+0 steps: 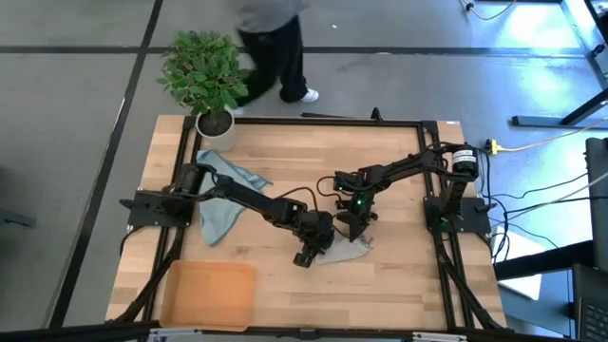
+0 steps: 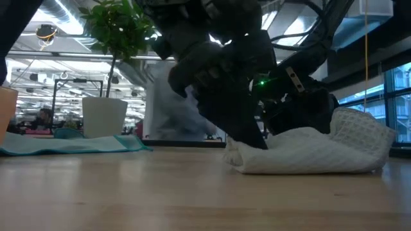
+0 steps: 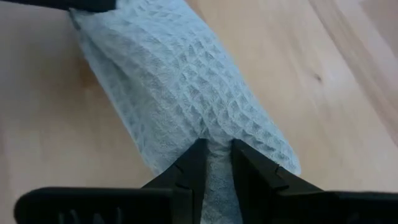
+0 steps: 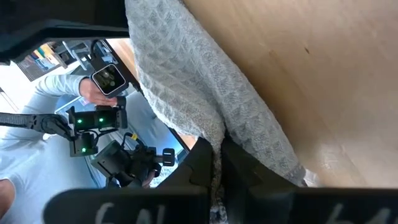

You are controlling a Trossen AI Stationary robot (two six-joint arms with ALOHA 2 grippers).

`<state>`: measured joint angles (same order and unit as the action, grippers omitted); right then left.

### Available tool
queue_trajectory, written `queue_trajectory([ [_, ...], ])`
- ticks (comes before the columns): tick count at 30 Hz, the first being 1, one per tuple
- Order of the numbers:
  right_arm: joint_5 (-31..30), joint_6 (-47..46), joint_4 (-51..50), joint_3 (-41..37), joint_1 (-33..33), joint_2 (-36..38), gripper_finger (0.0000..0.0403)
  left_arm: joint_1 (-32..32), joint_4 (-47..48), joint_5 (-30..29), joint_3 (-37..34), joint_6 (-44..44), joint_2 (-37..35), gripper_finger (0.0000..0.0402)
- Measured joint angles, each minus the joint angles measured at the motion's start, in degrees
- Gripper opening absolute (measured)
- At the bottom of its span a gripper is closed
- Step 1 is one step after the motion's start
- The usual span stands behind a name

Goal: Roll microfiber towels into tight, uniform cylinder then place into a basket
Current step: Roll the gray microfiber towel, then put the rolled gray microfiber towel into the orange bin

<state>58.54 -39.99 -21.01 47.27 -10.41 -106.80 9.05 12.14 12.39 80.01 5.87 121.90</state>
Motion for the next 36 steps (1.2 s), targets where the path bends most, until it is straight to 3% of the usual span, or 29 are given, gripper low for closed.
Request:
queue_trajectory([
  [15, -3.3, 6.4, -1.9, 0.5, -1.4, 3.4, 0.0024, 0.1, 0.3, 0.7, -0.1, 0.3, 0.3, 0.0071],
  [27, 3.3, 5.9, -2.1, 0.6, -3.0, 3.4, 0.0154, 0.2, 0.5, 0.8, -0.1, 0.3, 0.4, 0.0071],
  [36, 5.3, 12.2, -5.4, 0.6, -6.9, 9.4, 0.0166, -0.1, 0.6, 0.9, -0.2, -0.9, 0.4, 0.0071],
])
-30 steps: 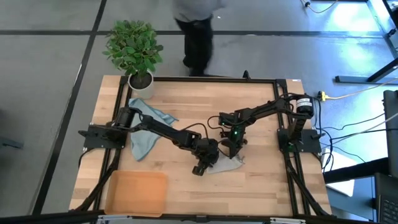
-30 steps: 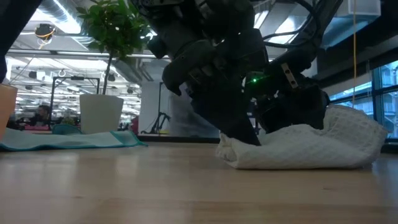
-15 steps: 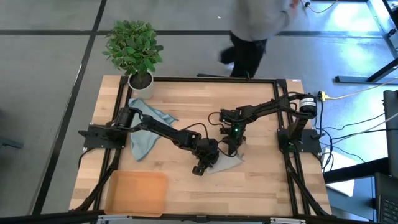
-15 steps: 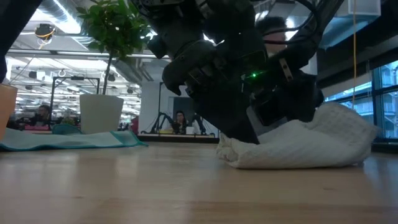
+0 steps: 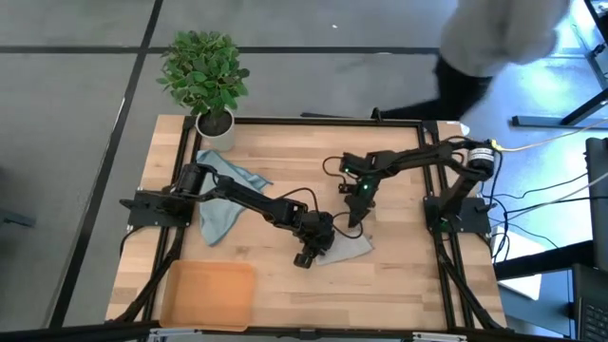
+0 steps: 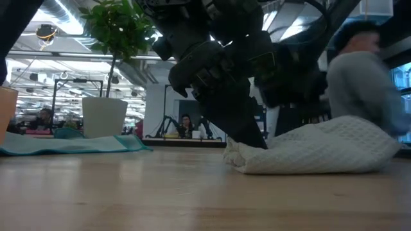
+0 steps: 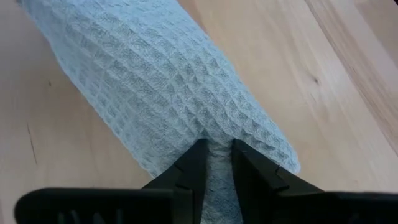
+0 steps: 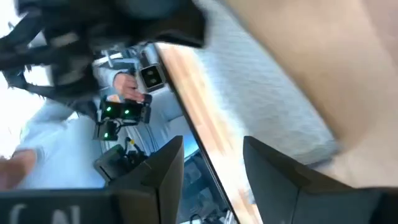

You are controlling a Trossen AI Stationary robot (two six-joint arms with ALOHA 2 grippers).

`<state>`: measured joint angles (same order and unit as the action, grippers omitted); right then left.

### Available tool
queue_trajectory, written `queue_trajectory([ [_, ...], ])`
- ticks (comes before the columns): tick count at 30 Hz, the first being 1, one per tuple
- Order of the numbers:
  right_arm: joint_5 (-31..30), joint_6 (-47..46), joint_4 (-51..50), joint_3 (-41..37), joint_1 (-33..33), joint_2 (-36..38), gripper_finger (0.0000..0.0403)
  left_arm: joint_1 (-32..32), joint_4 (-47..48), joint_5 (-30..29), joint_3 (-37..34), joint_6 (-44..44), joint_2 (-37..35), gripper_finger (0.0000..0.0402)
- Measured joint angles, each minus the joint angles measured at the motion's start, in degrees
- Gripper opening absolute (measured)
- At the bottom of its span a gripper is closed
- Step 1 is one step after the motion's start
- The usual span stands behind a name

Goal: Roll microfiber towels into tight, uniform cylinder then place into a basket
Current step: Put the rolled gray microfiber towel into the orange bin

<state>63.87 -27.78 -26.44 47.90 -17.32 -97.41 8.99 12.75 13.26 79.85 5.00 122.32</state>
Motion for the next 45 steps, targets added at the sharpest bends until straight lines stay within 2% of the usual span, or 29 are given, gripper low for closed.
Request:
queue_trajectory([
  [3, -3.6, 3.5, -3.1, 0.0, 0.6, 6.1, 0.0167, -0.1, 0.0, 0.3, 0.0, -0.4, 0.0, 0.0071],
  [10, -20.6, 11.7, -5.9, 0.0, 9.0, 19.8, 0.0167, -1.4, 0.1, 2.1, -0.1, -1.8, 0.0, 0.0071],
  [14, -30.8, 13.3, -4.4, 0.0, 15.1, 22.6, 0.0167, -1.9, 0.1, 2.2, -0.1, -1.7, 0.0, 0.0071],
  [18, -37.7, 15.6, -4.2, 0.0, 19.7, 22.5, 0.0167, -2.4, 0.3, 2.2, -0.1, -1.7, 0.0, 0.0071],
  [28, -47.9, 22.2, -2.0, -0.7, 26.2, 21.1, 0.0167, -2.7, 0.3, 2.9, -0.1, -1.6, 0.0, 0.0071],
  [33, -48.5, 22.6, 6.4, -4.4, 28.2, 18.4, 0.0167, -2.7, 0.3, 2.9, -0.1, -1.7, 0.0, 0.0071],
  [39, -51.7, 24.1, 8.1, -5.9, 28.9, 14.3, 0.0167, -2.7, 0.3, 2.9, -0.1, -1.7, 0.0, 0.0071],
  [45, -52.2, 26.9, 9.0, -6.2, 28.9, 8.8, 0.0167, -2.7, 0.3, 2.9, -0.1, -1.8, 0.0, 0.0071],
])
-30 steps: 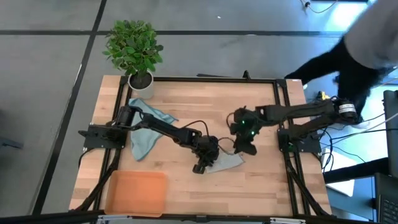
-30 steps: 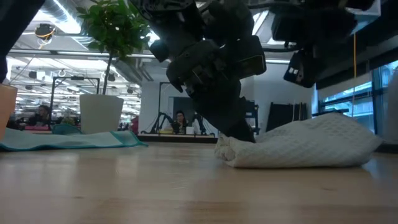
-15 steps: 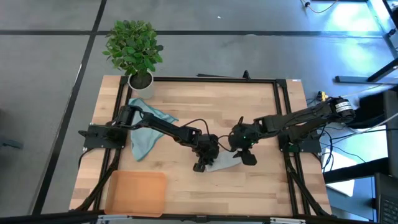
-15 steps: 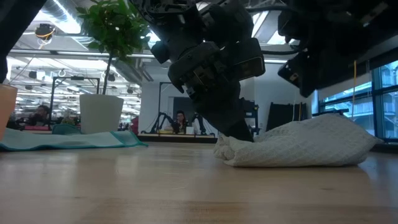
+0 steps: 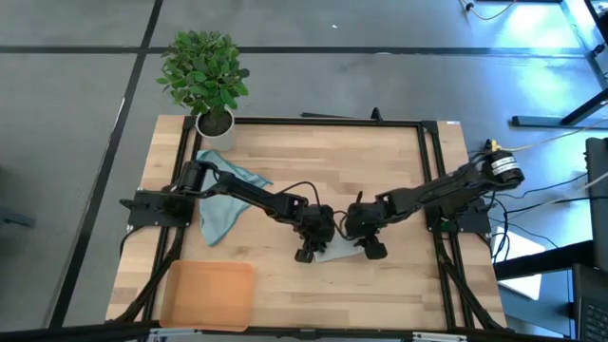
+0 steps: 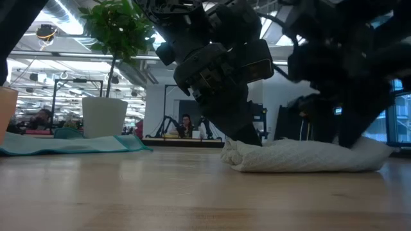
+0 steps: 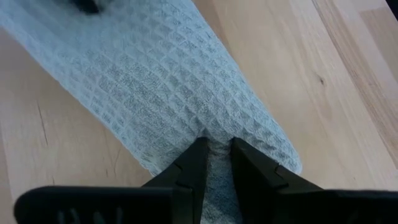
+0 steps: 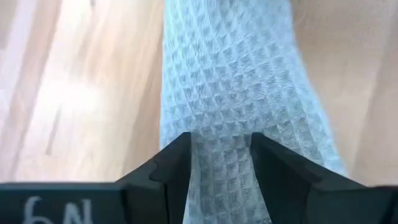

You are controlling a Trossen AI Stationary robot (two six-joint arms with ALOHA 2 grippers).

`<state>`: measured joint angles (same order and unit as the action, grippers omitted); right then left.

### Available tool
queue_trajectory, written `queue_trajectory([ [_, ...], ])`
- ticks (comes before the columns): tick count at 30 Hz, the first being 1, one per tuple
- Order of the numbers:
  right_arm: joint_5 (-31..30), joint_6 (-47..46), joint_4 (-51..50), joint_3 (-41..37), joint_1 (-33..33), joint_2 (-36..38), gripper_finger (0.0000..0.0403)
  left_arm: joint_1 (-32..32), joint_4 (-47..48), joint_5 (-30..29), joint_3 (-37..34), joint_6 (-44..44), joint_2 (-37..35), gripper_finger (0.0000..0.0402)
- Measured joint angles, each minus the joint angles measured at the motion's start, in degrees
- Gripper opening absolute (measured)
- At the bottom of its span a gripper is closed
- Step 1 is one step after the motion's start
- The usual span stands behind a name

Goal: Roll microfiber towels into tight, uniform cylinder then place into a basket
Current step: Put the rolled gray microfiber towel into the orange bin

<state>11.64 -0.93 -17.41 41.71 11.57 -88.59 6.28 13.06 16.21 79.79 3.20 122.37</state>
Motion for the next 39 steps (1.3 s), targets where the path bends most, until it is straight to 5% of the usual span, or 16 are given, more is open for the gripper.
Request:
queue_trajectory([
  [20, 0.1, 0.0, 4.7, 0.1, 0.0, -4.4, 0.0167, 0.3, -0.1, -1.8, 0.0, -0.2, -0.1, 0.0073],
  [30, 0.1, 0.0, 4.8, 0.0, 0.0, -4.4, 0.0167, 0.4, -0.1, -1.5, 0.0, -4.4, -0.5, 0.0119],
  [39, -0.3, 0.1, 6.4, 0.1, 0.0, -4.5, 0.0167, 0.6, 5.5, -4.0, 2.2, -2.8, -4.4, 0.0119],
])
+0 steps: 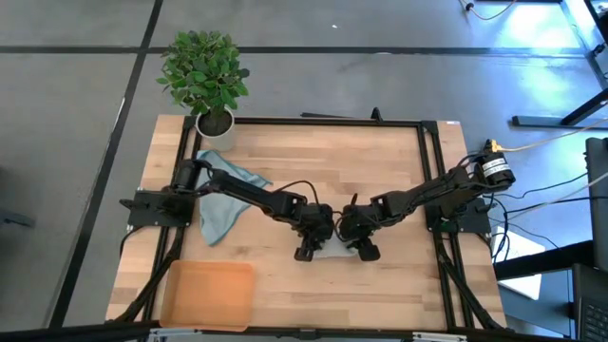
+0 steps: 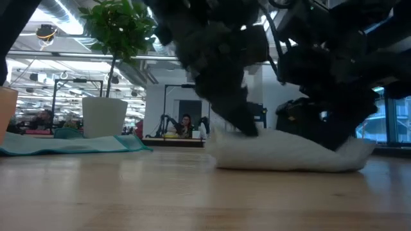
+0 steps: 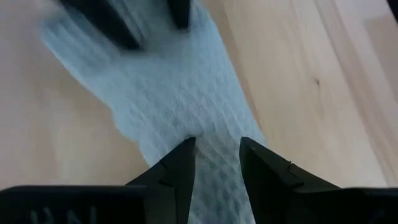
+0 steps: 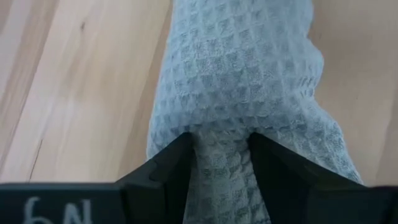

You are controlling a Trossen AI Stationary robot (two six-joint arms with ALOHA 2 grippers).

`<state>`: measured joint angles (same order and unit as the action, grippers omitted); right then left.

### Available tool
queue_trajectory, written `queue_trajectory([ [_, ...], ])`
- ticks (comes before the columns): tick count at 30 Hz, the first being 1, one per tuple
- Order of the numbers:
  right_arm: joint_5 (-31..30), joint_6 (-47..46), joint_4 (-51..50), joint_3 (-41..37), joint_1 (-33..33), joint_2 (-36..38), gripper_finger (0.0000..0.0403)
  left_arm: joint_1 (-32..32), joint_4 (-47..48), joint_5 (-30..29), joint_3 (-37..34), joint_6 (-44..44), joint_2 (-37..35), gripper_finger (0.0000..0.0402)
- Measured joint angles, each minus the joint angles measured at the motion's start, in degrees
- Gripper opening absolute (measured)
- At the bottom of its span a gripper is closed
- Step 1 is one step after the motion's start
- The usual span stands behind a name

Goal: Roll microfiber towels into tight, uniform cylinder then place into a basket
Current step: Put the rolled gray microfiber towel into the orange bin

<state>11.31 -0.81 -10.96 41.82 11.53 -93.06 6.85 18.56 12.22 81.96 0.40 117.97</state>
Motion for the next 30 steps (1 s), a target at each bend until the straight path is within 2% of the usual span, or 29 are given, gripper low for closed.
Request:
queue_trajectory([
  [3, -0.2, 0.1, 1.1, 0.0, -0.1, 0.1, 0.0167, 0.0, 5.1, -2.1, 2.0, 0.1, -0.9, 0.0119],
  [18, 0.2, 1.3, 3.1, -0.1, 0.0, 0.0, 0.0167, 3.3, 24.0, -4.3, 7.0, 0.0, -1.6, 0.0115],
  [25, 0.5, 1.1, 2.1, -0.3, 0.0, -0.1, 0.0167, 3.4, 34.4, -4.2, 7.3, -6.7, -2.1, 0.0115],
  [30, 0.4, 1.2, 2.3, -0.3, 0.0, -0.1, 0.0167, 3.3, 37.8, -4.2, 7.3, -9.2, -2.0, 0.0115],
])
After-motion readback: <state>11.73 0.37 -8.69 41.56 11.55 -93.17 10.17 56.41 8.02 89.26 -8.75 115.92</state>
